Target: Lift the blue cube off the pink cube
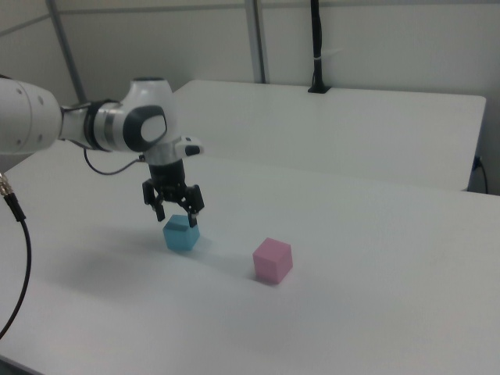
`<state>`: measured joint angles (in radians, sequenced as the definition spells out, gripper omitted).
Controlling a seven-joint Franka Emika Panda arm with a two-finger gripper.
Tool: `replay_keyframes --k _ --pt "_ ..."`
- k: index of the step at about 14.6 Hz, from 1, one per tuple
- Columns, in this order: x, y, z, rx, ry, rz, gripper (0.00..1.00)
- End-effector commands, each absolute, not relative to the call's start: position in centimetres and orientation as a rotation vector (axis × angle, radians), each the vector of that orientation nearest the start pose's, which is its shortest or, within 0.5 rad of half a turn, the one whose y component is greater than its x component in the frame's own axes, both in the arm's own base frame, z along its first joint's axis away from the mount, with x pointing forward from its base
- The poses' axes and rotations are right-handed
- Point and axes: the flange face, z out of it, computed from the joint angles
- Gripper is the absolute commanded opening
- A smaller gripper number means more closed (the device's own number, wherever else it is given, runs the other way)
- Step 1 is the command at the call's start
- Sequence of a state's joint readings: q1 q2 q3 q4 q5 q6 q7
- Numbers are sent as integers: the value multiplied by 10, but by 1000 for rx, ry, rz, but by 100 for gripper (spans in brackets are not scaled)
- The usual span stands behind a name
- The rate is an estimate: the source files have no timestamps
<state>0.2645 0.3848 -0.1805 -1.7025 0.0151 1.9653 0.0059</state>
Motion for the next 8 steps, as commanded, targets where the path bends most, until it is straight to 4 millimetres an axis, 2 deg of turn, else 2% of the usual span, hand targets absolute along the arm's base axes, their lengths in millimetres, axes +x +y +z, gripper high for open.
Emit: replay_keyframes --k 1,2,3,4,6,8 --pt "609 47 469 -3180 -34 144 100" --pt "601 37 496 -3175 1 135 100" --pt "590 15 533 -3165 106 108 100" --pt "585 1 553 -3162 167 82 100" --pt "577 -21 580 -3156 231 54 100" --pt "566 -29 597 -3150 239 38 100"
